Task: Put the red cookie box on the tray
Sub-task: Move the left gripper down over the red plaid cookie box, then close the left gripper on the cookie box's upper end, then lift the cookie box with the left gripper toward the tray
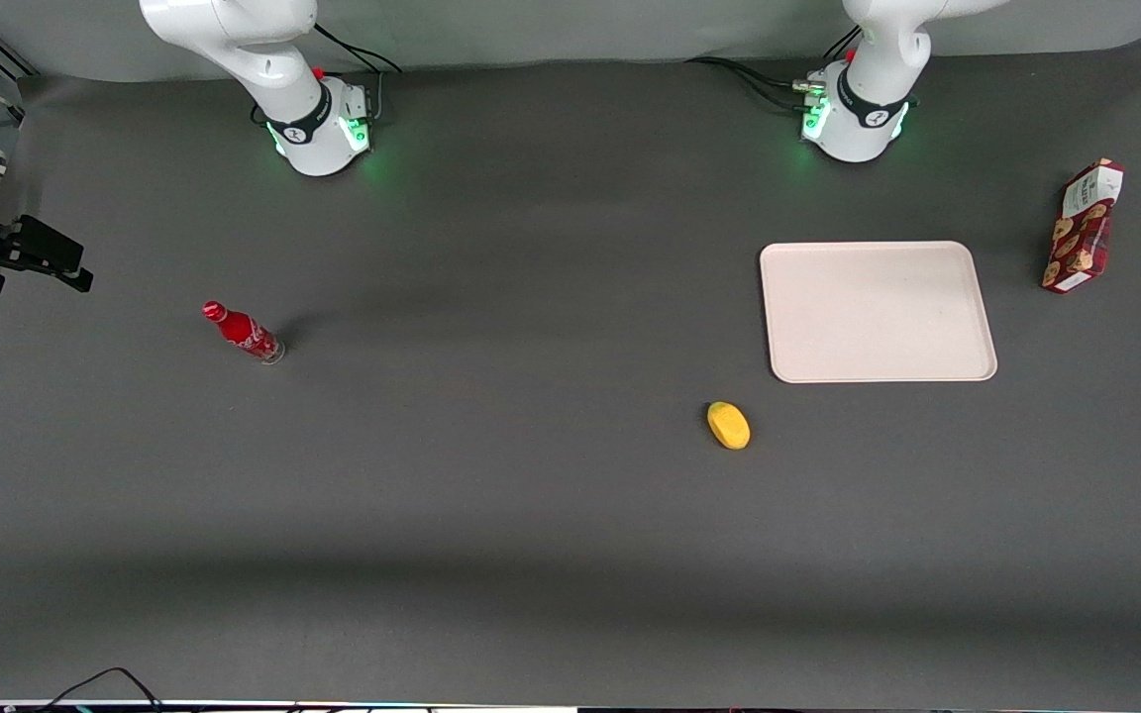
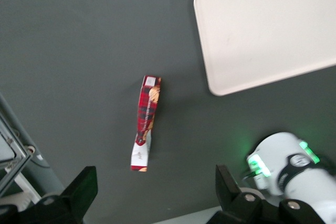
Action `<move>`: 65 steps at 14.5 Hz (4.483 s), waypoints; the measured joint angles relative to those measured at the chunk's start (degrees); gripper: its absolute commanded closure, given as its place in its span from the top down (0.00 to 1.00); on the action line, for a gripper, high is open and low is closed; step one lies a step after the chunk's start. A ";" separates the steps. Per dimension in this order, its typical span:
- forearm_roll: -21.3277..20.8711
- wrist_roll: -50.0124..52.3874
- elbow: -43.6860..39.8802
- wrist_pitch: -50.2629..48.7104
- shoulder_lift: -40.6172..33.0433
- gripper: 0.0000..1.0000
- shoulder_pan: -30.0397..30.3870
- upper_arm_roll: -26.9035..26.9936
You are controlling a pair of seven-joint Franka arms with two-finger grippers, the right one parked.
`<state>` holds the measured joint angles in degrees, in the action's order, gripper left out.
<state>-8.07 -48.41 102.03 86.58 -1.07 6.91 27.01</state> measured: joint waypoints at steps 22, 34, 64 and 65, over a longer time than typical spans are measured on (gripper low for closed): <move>-0.34 -24.09 46.67 60.74 -0.27 1.00 0.16 22.14; 2.57 -24.17 47.24 64.18 6.24 0.73 -0.12 19.02; -1.21 36.57 23.41 18.49 -4.18 0.00 -1.47 -16.77; -1.31 36.92 24.84 19.21 -4.15 0.00 -1.47 -16.89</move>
<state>-9.38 -11.49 126.87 105.80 -5.22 5.44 10.12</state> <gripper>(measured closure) 0.952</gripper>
